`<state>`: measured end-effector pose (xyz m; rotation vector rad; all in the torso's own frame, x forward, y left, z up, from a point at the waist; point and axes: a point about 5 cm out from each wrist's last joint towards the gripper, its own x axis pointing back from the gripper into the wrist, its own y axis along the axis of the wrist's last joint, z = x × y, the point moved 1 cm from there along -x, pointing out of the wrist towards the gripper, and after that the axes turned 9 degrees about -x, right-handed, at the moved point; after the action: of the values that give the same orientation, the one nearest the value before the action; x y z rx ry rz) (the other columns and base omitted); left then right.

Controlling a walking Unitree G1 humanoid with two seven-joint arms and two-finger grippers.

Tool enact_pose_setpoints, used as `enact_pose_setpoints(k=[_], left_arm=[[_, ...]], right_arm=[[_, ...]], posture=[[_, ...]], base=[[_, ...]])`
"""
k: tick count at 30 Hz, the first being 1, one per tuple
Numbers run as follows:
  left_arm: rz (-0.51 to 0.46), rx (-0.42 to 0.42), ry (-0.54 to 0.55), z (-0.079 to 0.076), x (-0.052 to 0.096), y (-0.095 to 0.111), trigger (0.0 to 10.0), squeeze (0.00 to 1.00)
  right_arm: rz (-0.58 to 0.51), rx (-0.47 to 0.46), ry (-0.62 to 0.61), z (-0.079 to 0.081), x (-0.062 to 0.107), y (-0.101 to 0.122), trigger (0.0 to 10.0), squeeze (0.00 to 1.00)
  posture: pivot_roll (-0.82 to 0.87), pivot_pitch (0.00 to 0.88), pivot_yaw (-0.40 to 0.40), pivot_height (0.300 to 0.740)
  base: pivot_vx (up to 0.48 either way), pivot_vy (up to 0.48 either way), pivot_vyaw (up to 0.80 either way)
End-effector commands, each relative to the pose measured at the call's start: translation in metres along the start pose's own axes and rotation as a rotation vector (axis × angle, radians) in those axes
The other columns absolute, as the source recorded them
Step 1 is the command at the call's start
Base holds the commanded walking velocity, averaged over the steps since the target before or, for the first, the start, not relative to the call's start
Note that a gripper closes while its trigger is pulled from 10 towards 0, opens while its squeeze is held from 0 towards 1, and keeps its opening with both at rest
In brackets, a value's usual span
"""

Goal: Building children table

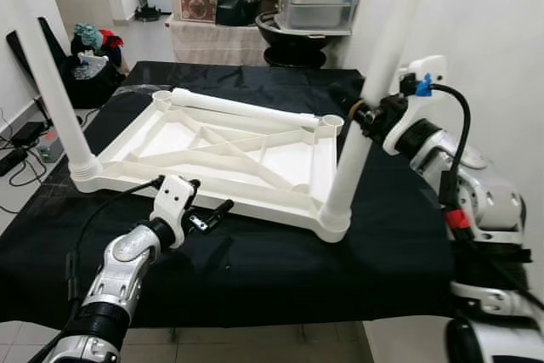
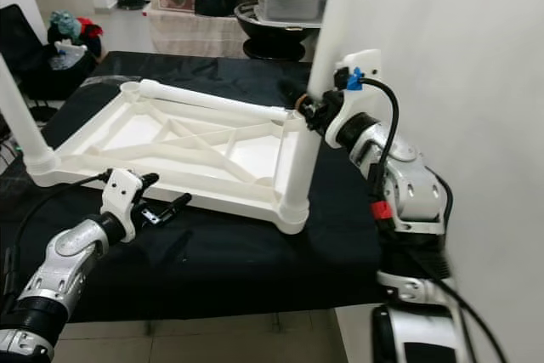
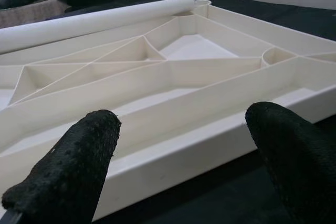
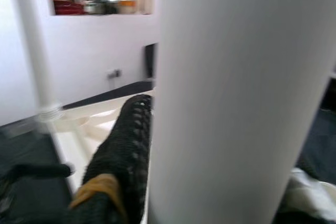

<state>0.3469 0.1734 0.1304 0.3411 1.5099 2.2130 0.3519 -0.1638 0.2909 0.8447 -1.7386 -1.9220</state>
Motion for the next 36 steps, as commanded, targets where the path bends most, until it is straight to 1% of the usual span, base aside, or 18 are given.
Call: enact_pose_setpoints(k=[1, 6, 7, 9, 10, 13, 17, 18, 19, 20, 22, 23, 24, 29, 30, 31, 32, 36], left_arm=[[0.015, -0.002, -0.012, -0.002, 0.001, -0.004, 10.0, 0.0], [0.017, -0.003, -0.014, -0.002, 0.002, -0.005, 10.0, 0.0], [0.017, -0.004, -0.016, -0.003, 0.002, -0.005, 10.0, 0.0], [0.018, -0.008, -0.018, -0.003, 0.001, -0.005, 10.0, 0.0], [0.018, -0.009, -0.018, -0.003, 0.001, -0.005, 10.0, 0.0], [0.012, -0.007, -0.007, -0.004, 0.0, -0.003, 10.0, 0.0], [0.012, -0.007, -0.008, -0.004, 0.0, -0.004, 10.0, 0.0], [0.013, -0.006, -0.008, -0.004, 0.0, -0.004, 10.0, 0.0], [0.019, -0.005, -0.012, -0.004, 0.001, -0.005, 10.0, 0.0], [0.019, -0.005, -0.012, -0.004, 0.001, -0.005, 10.0, 0.0], [0.019, -0.004, -0.019, -0.005, 0.0, -0.005, 10.0, 0.0], [0.019, -0.004, -0.019, -0.005, 0.0, -0.005, 10.0, 0.0], [0.014, -0.004, -0.02, -0.005, -0.003, -0.003, 10.0, 0.0], [0.006, -0.003, -0.02, -0.005, -0.005, -0.001, 10.0, 0.0], [0.006, -0.002, -0.02, -0.005, -0.004, -0.002, 10.0, 0.0], [0.006, -0.002, -0.02, -0.005, -0.004, -0.002, 10.0, 0.0], [0.007, -0.001, -0.021, -0.004, -0.002, -0.003, 10.0, 0.0], [0.008, -0.001, -0.022, -0.004, -0.002, -0.003, 10.0, 0.0]], right_arm=[[0.054, -0.047, 0.099, 0.008, -0.006, -0.013, 0.0, 0.0], [0.067, -0.08, 0.069, 0.003, -0.006, -0.02, 0.0, 0.0], [0.07, -0.066, -0.046, -0.006, -0.007, -0.024, 0.0, 0.0], [0.061, -0.058, -0.422, -0.039, -0.001, -0.03, 0.0, 0.0], [0.061, -0.056, -0.511, -0.046, 0.002, -0.032, 0.0, 0.0], [-0.037, -0.151, -0.894, -0.068, 0.038, -0.041, 0.0, 0.0], [-0.01, -0.175, -0.883, -0.057, 0.039, -0.049, 0.0, 0.0], [0.004, -0.183, -0.863, -0.05, 0.037, -0.052, 3.6, 0.0], [0.074, -0.183, -0.715, -0.021, 0.022, -0.062, 10.0, 0.0], [0.074, -0.183, -0.715, -0.021, 0.022, -0.062, 10.0, 0.0], [0.026, -0.193, -0.542, 0.004, 0.004, -0.058, 10.0, 0.0], [0.026, -0.193, -0.542, 0.004, 0.004, -0.058, 10.0, 0.0], [-0.049, -0.238, -0.401, 0.012, -0.004, -0.045, 10.0, 1.0], [-0.05, -0.249, -0.245, 0.014, -0.009, -0.029, 10.0, 1.0], [-0.041, -0.221, -0.194, 0.014, -0.009, -0.023, 10.0, 0.0], [-0.041, -0.221, -0.194, 0.014, -0.009, -0.023, 10.0, 0.0], [-0.029, -0.142, -0.07, 0.012, -0.005, -0.014, 10.0, 0.0], [-0.021, -0.124, -0.041, 0.013, -0.003, -0.013, 10.0, 0.0]], posture=[[0.08, 0.0, -0.076, 0.74], [0.07, 0.0, -0.071, 0.74], [0.07, 0.0, -0.069, 0.74], [0.06, 0.0, -0.068, 0.74], [0.06, 0.0, -0.068, 0.74], [0.06, 0.0, -0.066, 0.74], [0.06, 0.0, -0.062, 0.74], [0.06, 0.0, -0.062, 0.74], [0.05, 0.0, -0.053, 0.74], [0.05, 0.0, -0.053, 0.74], [0.04, 0.0, -0.049, 0.74], [0.04, 0.0, -0.049, 0.74], [0.05, 0.0, -0.053, 0.74], [0.05, 0.0, -0.06, 0.74], [0.06, 0.0, -0.062, 0.74], [0.06, 0.0, -0.062, 0.74], [0.06, 0.0, -0.063, 0.74], [0.06, 0.0, -0.063, 0.74]], base=[[0.0, 0.0, 0.0], [0.0, 0.0, 0.0], [0.0, 0.0, 0.0], [0.0, 0.0, 0.0], [0.0, 0.0, 0.0], [0.0, 0.0, 0.0], [0.0, 0.0, 0.0], [0.0, 0.0, 0.0], [0.0, 0.0, 0.0], [0.0, 0.0, 0.0], [0.0, 0.0, 0.0], [0.0, 0.0, 0.0], [0.0, 0.0, 0.0], [0.0, 0.0, 0.0], [0.0, 0.0, 0.0], [0.0, 0.0, 0.0], [0.0, 0.0, 0.0], [0.0, 0.0, 0.0]])
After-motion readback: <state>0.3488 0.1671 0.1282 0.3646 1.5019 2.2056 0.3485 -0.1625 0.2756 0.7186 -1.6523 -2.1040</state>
